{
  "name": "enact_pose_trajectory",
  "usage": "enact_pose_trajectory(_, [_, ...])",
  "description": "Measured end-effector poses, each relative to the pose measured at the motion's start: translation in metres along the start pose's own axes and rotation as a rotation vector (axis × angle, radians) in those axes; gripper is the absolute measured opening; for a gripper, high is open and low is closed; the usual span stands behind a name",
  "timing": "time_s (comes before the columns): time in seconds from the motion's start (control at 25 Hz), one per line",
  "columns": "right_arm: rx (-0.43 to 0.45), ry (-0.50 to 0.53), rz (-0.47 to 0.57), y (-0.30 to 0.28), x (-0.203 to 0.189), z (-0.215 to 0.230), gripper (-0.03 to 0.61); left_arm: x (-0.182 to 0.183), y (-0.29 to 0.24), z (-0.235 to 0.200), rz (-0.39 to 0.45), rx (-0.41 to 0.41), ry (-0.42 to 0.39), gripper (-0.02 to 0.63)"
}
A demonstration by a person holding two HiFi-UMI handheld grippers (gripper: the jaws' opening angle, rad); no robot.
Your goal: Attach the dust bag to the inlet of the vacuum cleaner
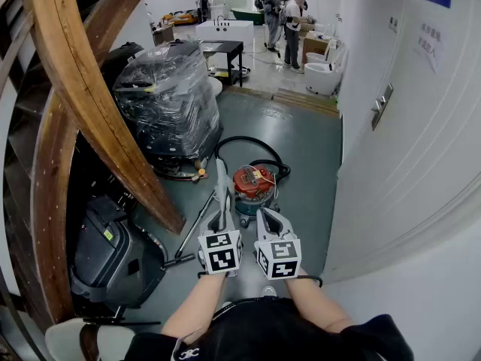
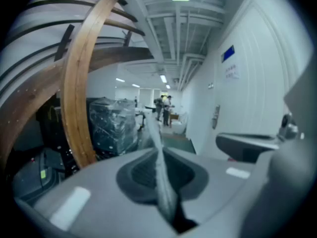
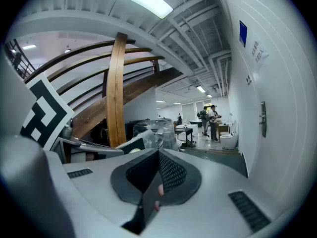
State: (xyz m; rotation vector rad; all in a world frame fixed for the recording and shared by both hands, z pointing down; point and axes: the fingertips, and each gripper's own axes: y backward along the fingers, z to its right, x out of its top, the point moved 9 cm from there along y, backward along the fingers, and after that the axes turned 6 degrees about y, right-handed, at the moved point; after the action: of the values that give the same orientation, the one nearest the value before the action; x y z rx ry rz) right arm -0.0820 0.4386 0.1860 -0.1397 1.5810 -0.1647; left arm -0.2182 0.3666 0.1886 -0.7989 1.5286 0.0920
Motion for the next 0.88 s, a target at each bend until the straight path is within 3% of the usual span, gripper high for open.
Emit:
enact_pose_trajectory(0.56, [0.026, -0.021, 0.007, -0.015, 0.002, 0.013, -0.002, 0.003, -0.021, 0.005, -0.016, 0.015, 0.000, 0.018])
enact_pose_trajectory(0.88, [0.088, -0.008, -0.011, -0.024, -0.002, 0.032, -0.002, 0.005, -0.043, 0.021, -0.029, 0.022, 0.000, 0.018])
